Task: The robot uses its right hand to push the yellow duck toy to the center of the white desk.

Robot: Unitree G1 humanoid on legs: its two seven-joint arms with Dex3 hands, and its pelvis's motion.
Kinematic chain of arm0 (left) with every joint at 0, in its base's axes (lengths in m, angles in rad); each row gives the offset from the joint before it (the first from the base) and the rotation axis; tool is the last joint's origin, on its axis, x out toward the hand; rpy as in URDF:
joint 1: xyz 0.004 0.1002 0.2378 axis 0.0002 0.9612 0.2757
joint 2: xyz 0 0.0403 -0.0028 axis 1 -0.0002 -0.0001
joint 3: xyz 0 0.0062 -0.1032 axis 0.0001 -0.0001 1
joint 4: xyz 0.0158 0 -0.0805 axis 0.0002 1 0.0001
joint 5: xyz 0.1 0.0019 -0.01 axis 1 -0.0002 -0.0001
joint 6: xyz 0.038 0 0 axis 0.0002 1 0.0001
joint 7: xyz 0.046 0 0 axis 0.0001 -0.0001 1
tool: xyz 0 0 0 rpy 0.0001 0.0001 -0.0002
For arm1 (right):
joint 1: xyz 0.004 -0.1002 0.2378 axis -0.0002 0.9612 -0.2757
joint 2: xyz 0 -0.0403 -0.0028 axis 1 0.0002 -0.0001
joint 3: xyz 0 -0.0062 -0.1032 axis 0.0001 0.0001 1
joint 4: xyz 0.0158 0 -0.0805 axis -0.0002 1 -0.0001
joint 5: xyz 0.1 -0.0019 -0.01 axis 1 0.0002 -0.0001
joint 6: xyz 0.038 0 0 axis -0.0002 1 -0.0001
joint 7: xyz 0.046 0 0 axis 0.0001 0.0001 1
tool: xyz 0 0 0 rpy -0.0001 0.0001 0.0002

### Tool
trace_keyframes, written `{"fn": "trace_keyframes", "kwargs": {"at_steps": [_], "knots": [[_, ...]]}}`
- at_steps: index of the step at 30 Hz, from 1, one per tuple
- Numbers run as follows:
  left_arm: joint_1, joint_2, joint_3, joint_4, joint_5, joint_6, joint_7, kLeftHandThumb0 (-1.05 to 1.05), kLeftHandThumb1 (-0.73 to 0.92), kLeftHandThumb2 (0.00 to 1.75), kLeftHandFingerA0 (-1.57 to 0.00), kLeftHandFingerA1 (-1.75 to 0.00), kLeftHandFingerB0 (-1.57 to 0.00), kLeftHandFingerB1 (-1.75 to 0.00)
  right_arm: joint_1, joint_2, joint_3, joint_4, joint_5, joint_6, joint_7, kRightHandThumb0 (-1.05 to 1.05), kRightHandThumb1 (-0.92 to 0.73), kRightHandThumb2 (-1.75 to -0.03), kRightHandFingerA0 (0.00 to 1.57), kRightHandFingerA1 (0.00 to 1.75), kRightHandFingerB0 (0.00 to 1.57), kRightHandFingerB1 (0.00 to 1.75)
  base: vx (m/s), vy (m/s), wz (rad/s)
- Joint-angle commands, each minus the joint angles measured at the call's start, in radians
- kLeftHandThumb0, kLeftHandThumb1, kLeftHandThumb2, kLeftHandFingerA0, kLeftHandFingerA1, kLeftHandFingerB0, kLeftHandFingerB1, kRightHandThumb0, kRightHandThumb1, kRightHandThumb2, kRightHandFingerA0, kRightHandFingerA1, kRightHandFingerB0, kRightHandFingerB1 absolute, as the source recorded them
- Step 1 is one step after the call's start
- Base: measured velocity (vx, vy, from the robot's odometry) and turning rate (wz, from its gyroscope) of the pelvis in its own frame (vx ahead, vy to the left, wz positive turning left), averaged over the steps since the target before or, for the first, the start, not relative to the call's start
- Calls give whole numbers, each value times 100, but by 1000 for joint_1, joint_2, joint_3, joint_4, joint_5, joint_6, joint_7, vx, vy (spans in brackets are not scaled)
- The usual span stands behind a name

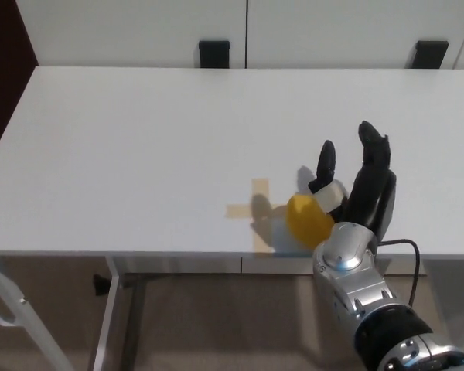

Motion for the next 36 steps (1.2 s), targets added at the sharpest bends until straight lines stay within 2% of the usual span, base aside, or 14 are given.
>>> {"fn": "trace_keyframes", "kwargs": {"at_steps": [1, 3, 9, 10, 15, 16, 21, 22, 23, 24, 28, 30, 31, 36], "knots": [[7, 22, 2, -8, 13, -136, -15, 10, 20, 125, -145, -115, -139, -115, 53, 198, -6, 0, 58, -18, 97, -78, -91, -68, 15, 44, 26, 35, 0, 0, 0], [7, 25, 5, -9, 12, -138, -14, 6, 31, 114, -140, -124, -137, -123, 91, 176, -7, -1, 53, -24, 88, -77, -89, -68, 14, 44, 26, 36, 0, 0, 0], [9, 31, 22, -1, -6, -128, -30, 12, 29, 112, -142, -125, -136, -122, 168, 145, -4, -10, 50, -34, 100, -76, -90, -67, 22, 48, 29, 38, 0, 0, 0], [10, 34, 17, -2, 3, -126, -23, 10, 24, 130, -148, -114, -143, -119, 176, 153, -12, -16, 65, -37, 110, -78, -88, -67, 25, 48, 32, 38, 0, 0, 0], [16, 39, 5, -9, 24, -127, -9, 10, 23, 136, -147, -114, -143, -118, 197, 196, -31, -47, 113, -46, 164, -83, -75, -77, 20, 47, 32, 42, 0, 0, 0], [18, 40, 2, -9, 26, -132, -14, 14, 18, 123, -142, -116, -141, -118, 199, 210, -21, -52, 114, -34, 192, -80, -92, -68, 20, 43, 27, 33, 0, 0, 0], [20, 38, -11, -8, 40, -136, -13, 9, 22, 130, -145, -114, -142, -118, 202, 238, 2, -73, 118, 6, 242, -80, -92, -68, 19, 42, 26, 31, 0, 0, 0], [18, 37, -11, -6, 40, -134, -13, 7, 30, 114, -142, -125, -134, -121, 193, 247, 2, -73, 122, 11, 245, -81, -91, -68, 16, 42, 22, 31, 0, 0, 0], [16, 37, -11, -4, 38, -133, -13, 7, 30, 114, -142, -125, -134, -121, 187, 252, 3, -72, 124, 14, 247, -81, -91, -68, 16, 42, 22, 31, 0, 0, 0], [16, 37, -11, -4, 38, -131, -13, 12, 18, 131, -143, -116, -142, -118, 180, 258, 5, -72, 126, 16, 246, -80, -91, -68, 16, 42, 24, 31, 0, 0, 0], [13, 36, -16, -5, 40, -129, -9, 9, 21, 139, -147, -112, -144, -117, 161, 267, 13, -70, 127, 28, 244, -80, -92, -69, 16, 43, 22, 32, 0, 0, 0], [13, 35, -22, -8, 46, -140, -5, 8, 21, 133, -149, -112, -145, -116, 144, 271, 22, -67, 123, 37, 246, -79, -92, -70, 17, 42, 25, 33, 0, 0, 0], [11, 34, -25, -8, 47, -140, -5, 2, 33, 113, -143, -125, -136, -122, 140, 270, 25, -68, 123, 35, 260, -79, -92, -71, 15, 40, 21, 32, 0, 0, 0], [2, 29, -23, -14, 39, -119, -2, 2, 34, 114, -143, -125, -137, -122, 129, 277, 28, -81, 150, 56, 322, -80, -92, -71, 12, 39, 19, 31, 0, 0, 0]]}}
